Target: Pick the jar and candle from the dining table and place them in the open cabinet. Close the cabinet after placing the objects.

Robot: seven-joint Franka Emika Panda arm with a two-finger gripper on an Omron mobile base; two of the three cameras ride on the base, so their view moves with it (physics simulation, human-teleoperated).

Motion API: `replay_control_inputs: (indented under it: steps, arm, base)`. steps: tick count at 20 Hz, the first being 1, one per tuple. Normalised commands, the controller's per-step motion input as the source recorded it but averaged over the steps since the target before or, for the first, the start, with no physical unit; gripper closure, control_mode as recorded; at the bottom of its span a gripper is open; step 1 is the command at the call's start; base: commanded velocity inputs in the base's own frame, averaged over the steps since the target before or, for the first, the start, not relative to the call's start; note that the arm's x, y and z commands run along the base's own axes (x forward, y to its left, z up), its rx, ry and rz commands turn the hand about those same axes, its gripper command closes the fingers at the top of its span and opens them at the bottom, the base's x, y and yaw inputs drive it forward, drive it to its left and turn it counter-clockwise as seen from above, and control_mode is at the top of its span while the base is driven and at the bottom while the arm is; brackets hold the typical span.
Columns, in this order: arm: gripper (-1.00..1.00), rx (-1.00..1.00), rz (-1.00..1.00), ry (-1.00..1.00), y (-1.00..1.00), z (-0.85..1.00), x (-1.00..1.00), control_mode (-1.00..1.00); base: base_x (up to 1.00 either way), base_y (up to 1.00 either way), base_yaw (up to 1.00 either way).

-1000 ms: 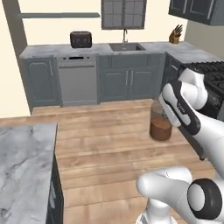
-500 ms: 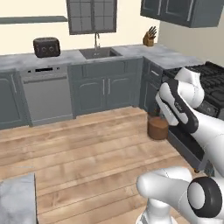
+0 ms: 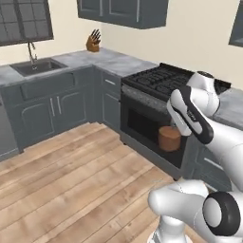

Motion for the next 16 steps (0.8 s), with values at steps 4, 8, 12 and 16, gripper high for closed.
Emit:
replay_control_inputs:
  steps: [4, 8, 12, 16]
  arm:
    - [1.0, 0.0, 0.0, 0.0, 0.0, 0.0, 0.0, 1.0]
    - [1.0, 0.0, 0.0, 0.0, 0.0, 0.0, 0.0, 1.0]
    - [1.0, 0.0, 0.0, 0.0, 0.0, 0.0, 0.0, 1.0]
    - [1.0, 0.0, 0.0, 0.0, 0.0, 0.0, 0.0, 1.0]
  base:
    - [0.66, 0.36, -0.56]
    - [0.85, 0.36, -0.49]
    - [0.82, 0.36, -0.49]
    - [0.49, 0.3, -0.56]
